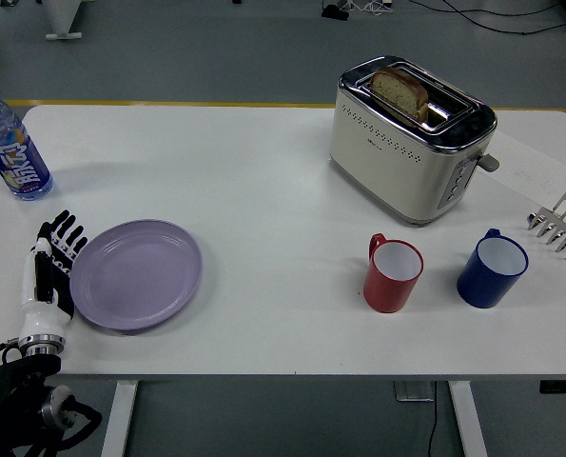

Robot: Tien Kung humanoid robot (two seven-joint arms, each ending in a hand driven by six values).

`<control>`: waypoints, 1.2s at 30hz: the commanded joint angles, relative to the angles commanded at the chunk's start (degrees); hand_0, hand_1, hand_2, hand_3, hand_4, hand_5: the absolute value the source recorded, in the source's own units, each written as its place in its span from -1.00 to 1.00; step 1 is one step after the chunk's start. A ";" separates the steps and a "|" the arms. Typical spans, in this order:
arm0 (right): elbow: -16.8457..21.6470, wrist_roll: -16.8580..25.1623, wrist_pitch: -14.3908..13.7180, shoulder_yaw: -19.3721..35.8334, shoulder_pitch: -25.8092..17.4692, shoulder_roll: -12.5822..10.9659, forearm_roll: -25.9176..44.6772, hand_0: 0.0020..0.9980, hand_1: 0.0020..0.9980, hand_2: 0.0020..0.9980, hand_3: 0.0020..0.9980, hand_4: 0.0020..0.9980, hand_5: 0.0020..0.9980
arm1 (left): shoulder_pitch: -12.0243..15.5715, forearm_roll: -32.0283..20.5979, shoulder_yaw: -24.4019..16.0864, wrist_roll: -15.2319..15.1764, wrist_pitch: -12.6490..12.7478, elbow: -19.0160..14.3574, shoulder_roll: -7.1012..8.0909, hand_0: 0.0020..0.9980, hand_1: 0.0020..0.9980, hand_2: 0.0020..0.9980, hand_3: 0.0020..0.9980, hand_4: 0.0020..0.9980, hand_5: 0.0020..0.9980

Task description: Push plate across desktop

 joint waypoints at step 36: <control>0.09 -0.26 0.25 0.63 -0.22 0.15 -1.31 0.28 0.22 0.35 0.54 -0.02 0.11 | 0.31 -6.36 9.80 -1.34 0.74 -3.56 -1.91 0.64 0.70 0.78 0.61 -0.01 1.00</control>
